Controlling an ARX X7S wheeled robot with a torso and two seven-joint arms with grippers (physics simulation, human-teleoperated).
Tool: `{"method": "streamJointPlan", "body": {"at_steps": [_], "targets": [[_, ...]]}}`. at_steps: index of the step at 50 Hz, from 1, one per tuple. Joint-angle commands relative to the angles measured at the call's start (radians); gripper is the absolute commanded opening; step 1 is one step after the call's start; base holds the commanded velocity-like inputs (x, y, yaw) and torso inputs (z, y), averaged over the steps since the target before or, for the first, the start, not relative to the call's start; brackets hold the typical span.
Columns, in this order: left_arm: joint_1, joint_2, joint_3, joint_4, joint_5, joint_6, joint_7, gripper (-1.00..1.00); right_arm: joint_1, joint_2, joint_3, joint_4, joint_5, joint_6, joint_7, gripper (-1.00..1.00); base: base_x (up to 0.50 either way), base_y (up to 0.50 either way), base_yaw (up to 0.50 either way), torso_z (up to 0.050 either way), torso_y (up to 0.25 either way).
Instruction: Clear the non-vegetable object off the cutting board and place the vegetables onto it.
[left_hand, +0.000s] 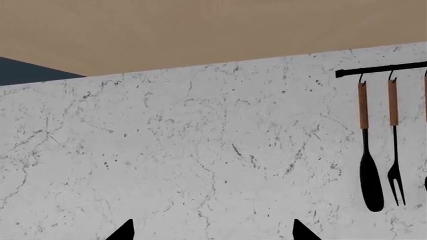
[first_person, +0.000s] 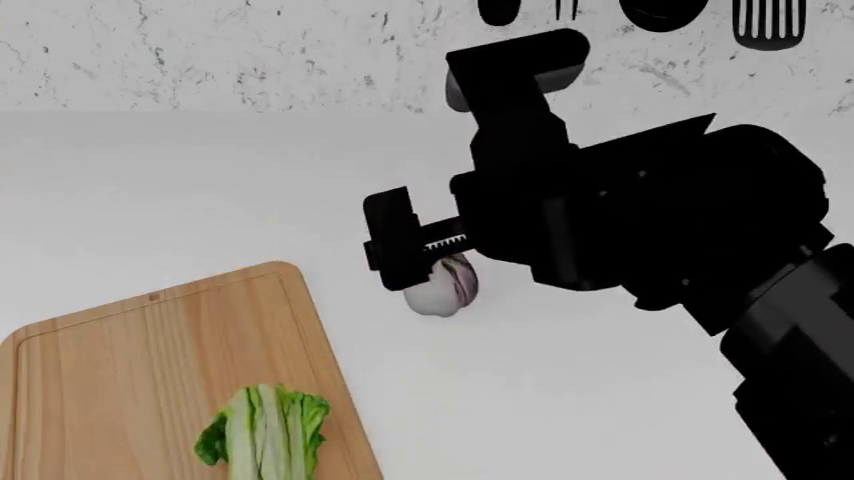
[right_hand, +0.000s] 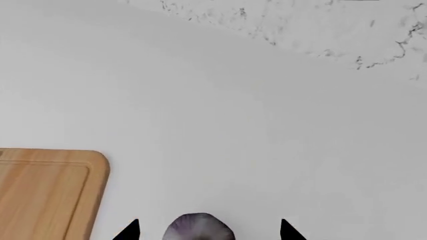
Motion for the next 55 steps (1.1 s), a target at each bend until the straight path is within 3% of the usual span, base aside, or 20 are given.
{"method": "streamJointPlan", "body": {"at_steps": [1,38,39,48,55], "targets": [[-0.004,-0.001,0.006,-0.006,-0.001,0.005,-0.002,1.00,-0.022,-0.027,-0.014,0.042,-0.010,0.000,-0.033,1.00,0.00,0.00,0.00,0.000,0.000],[0.005,-0.023,-0.036,0.027,-0.081,-0.021,-0.056,1.00,-0.091,-0.043,-0.045,0.068,-0.028,0.008,-0.077,1.00,0.00,0.00,0.00,0.000,0.000],[0.005,-0.024,-0.034,0.026,-0.080,-0.020,-0.055,1.00,-0.090,-0.043,-0.045,0.067,-0.029,0.008,-0.077,-1.00,0.00,0.00,0.00,0.000,0.000],[-0.008,-0.023,-0.025,0.017,-0.077,-0.013,-0.051,1.00,-0.076,-0.034,-0.047,0.049,-0.030,0.020,-0.066,-1.00,0.00,0.00,0.00,0.000,0.000],[-0.009,-0.025,-0.025,0.016,-0.079,-0.008,-0.053,1.00,-0.037,0.019,-0.018,-0.106,0.018,0.063,0.009,-1.00,0.00,0.00,0.00,0.000,0.000]]}}
